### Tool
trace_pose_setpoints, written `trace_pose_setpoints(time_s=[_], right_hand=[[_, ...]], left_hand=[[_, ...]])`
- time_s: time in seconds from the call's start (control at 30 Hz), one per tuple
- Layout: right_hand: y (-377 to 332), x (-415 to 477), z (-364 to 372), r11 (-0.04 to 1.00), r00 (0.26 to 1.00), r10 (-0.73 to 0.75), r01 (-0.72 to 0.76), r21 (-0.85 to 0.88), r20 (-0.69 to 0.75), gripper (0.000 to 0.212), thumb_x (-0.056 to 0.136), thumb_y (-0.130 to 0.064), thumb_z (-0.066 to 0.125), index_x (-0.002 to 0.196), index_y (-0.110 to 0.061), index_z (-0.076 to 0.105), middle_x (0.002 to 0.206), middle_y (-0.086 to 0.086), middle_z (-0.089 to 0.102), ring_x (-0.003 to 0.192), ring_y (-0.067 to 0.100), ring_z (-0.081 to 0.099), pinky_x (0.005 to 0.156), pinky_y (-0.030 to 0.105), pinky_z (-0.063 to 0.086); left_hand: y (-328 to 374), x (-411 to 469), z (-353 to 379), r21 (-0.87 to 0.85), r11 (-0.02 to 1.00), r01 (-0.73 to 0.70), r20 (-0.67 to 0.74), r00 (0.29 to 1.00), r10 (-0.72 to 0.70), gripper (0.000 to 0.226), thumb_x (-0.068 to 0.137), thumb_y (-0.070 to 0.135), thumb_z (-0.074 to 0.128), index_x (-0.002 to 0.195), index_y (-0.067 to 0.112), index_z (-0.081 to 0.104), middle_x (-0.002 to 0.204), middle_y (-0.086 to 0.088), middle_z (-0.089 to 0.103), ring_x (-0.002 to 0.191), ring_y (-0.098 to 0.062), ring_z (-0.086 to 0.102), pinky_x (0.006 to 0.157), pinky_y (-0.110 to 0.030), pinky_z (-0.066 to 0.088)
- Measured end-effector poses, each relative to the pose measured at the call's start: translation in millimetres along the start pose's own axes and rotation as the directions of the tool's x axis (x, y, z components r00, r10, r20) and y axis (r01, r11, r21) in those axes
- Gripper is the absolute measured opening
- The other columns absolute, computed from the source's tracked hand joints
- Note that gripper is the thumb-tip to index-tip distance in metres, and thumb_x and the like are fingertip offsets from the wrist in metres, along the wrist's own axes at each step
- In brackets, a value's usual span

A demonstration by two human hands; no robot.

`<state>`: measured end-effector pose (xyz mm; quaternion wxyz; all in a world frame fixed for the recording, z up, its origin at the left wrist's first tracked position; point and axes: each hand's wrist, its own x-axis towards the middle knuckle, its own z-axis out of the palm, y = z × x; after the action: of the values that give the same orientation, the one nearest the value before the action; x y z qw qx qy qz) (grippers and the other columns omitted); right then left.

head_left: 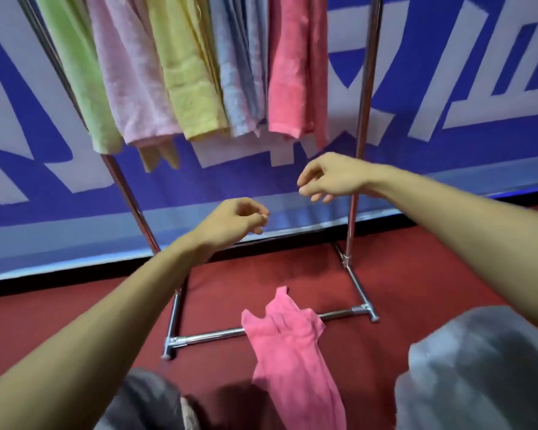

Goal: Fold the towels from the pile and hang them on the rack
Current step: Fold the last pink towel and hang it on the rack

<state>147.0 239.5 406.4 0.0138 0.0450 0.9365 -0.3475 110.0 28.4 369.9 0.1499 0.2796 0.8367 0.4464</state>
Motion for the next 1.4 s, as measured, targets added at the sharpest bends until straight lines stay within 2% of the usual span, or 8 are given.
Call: trace_pose_setpoints(time_s=[0.23,0.43,0.6,0.77,0.9,1.0,1.17,1.4], right_hand=[[111.5,30.8,110.5,0.976,0.965,0.210,-0.218,0.031,0.154,0.004,0.087,-0.010,0.063,0.089,-0.008,0.065,0.071,0.007,0.063,0.067,0.019,0.058,0.052,0.021,0.045],[203.5,35.5,186.5,0.905,0.886,0.396,-0.422,0.063,0.240,0.018,0.086,-0.009,0.059,0.069,-0.012,0.063,0.070,0.009,0.062,0.071,0.024,0.057,0.058,0.031,0.049],[252.7,40.1,255.1,0.872,0.830,0.463,-0.489,0.005,0.312,0.022,0.084,-0.008,0.055,0.094,0.004,0.070,0.091,0.025,0.070,0.080,0.033,0.067,0.074,0.040,0.056],[279.0,50.2,309.7,0.904,0.852,0.418,-0.425,-0.049,0.314,0.031,0.086,-0.009,0.058,0.116,-0.006,0.066,0.104,0.012,0.067,0.090,0.007,0.065,0.076,0.017,0.042],[299.1,56.0,341.7,0.907,0.846,0.415,-0.412,-0.085,0.335,0.047,0.088,-0.013,0.057,0.134,-0.018,0.051,0.134,0.007,0.057,0.123,0.022,0.052,0.094,0.019,0.034],[309.7,54.0,358.1,0.903,0.824,0.428,-0.404,-0.144,0.370,0.053,0.090,-0.014,0.055,0.141,-0.022,0.042,0.141,0.005,0.051,0.127,0.022,0.048,0.099,0.020,0.032],[321.0,49.0,370.9,0.891,0.817,0.454,-0.409,-0.197,0.356,0.036,0.085,-0.017,0.055,0.120,-0.024,0.063,0.128,0.007,0.061,0.115,0.025,0.058,0.098,0.030,0.046],[287.3,50.1,328.6,0.909,0.882,0.414,-0.391,-0.143,0.223,0.032,0.085,-0.011,0.052,0.110,-0.020,0.070,0.125,0.001,0.065,0.120,0.024,0.056,0.104,0.029,0.040]], left_hand=[[-114.6,31.8,59.6,0.008,0.987,0.159,0.143,0.977,-0.158,0.022,0.089,0.001,0.055,0.078,0.019,0.061,0.074,0.000,0.062,0.073,-0.015,0.055,0.078,-0.028,0.045],[-186.8,55.4,123.2,0.007,0.955,0.297,0.226,0.930,-0.291,0.018,0.089,-0.004,0.051,0.083,0.009,0.062,0.076,-0.004,0.061,0.071,-0.015,0.056,0.069,-0.019,0.047],[-254.3,63.3,162.5,0.053,0.891,0.451,0.251,0.858,-0.449,0.015,0.089,0.002,0.052,0.089,0.009,0.066,0.084,-0.003,0.065,0.079,-0.018,0.062,0.084,-0.028,0.049],[-316.3,62.6,189.8,0.174,0.834,0.524,0.261,0.792,-0.552,0.019,0.089,0.001,0.052,0.085,0.015,0.064,0.093,-0.006,0.062,0.091,-0.018,0.055,0.083,-0.028,0.043],[-353.8,63.1,206.8,0.272,0.791,0.547,0.232,0.761,-0.606,0.031,0.092,0.017,0.056,0.122,0.010,0.060,0.120,-0.004,0.060,0.113,-0.023,0.054,0.090,-0.025,0.039],[-374.4,61.9,219.4,0.391,0.754,0.528,0.193,0.754,-0.628,0.027,0.094,0.021,0.052,0.116,0.009,0.061,0.118,-0.009,0.063,0.108,-0.030,0.058,0.082,-0.027,0.041],[-386.3,53.8,229.8,0.622,0.628,0.468,0.058,0.772,-0.633,0.014,0.091,0.024,0.051,0.100,0.027,0.061,0.108,0.005,0.065,0.108,-0.021,0.055,0.082,-0.033,0.026],[-353.8,49.5,203.8,0.584,0.738,0.339,0.154,0.846,-0.511,0.011,0.090,0.015,0.050,0.092,0.021,0.060,0.113,-0.006,0.059,0.108,-0.029,0.055,0.089,-0.034,0.038]])
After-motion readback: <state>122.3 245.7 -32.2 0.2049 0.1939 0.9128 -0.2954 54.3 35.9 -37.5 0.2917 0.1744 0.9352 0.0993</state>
